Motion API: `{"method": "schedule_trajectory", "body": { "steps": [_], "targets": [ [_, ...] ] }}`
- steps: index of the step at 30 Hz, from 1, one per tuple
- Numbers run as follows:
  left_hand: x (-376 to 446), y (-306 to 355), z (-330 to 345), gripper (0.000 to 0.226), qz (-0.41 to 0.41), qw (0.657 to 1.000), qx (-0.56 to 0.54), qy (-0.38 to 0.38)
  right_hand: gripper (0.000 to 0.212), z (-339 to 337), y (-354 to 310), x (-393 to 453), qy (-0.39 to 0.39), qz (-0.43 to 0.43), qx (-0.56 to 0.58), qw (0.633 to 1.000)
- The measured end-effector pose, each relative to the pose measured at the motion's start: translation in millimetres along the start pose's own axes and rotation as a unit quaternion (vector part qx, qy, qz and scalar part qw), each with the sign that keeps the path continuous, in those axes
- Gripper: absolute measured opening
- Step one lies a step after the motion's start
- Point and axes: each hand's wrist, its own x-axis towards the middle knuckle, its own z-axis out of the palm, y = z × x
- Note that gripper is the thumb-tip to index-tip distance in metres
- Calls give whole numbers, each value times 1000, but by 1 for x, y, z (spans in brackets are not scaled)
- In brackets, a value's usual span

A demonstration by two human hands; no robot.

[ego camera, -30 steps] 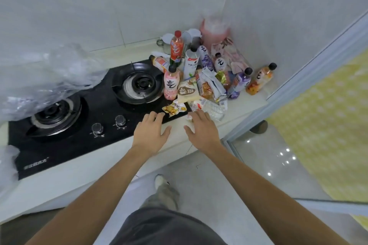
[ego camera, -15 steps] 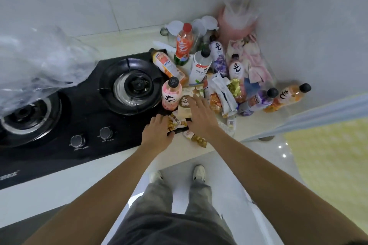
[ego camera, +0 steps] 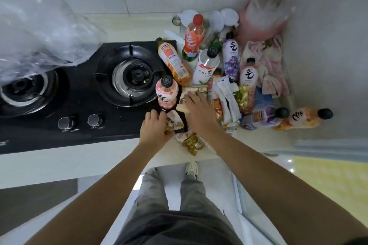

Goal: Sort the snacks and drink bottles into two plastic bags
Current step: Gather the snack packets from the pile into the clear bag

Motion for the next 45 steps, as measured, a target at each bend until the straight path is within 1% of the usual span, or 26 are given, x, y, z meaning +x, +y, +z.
{"method": "schedule_trajectory", "body": {
  "steps": [2,5,8,10,13,16,18,20,22,26,32,35,39,42,45],
  "targets": [
    [-2,6,0,62,-38,999,-23,-11,67,-7,7,-4,27,-18,25,999],
    [-8,11,-2,70,-79,996,-41,-1,58,-15,18,-10,97,-41,55,993],
    [-22,15,-8,64,-95,994,-40,25,62,-29,26,-23,141,-49,59,987],
    [-33,17,-14,61,-109,992,-50,43,64,-38,28,-33,149,-55,59,986],
    [-56,19,-26,60,-138,985,-65,74,63,-54,27,-54,146,-77,52,985],
    [-80,15,-36,60,-163,979,-79,99,54,-68,18,-73,163,-116,61,978],
    [-97,9,-44,60,-180,974,-81,112,47,-75,6,-79,148,-140,54,978],
    [-113,1,-51,60,-200,969,-83,121,47,-81,-12,-81,142,-157,55,976],
    [-133,-11,-59,60,-224,962,-89,130,51,-86,-39,-82,124,-178,60,974],
    [-182,-46,-72,57,-251,950,-86,165,32,-85,-108,-84,93,-236,57,966],
    [-285,-128,-81,53,-333,912,-107,215,15,-64,-240,-104,61,-301,12,952],
    [-338,-179,-82,50,-366,896,-116,223,13,-52,-310,-121,51,-325,16,944],
    [-405,-255,-87,48,-400,877,-147,222,21,-35,-408,-145,38,-338,33,940],
    [-440,-304,-98,49,-425,860,-167,227,23,-28,-469,-154,31,-348,51,936],
    [-460,-346,-111,53,-427,855,-176,235,24,-25,-519,-153,35,-348,63,935]
  ]
}}
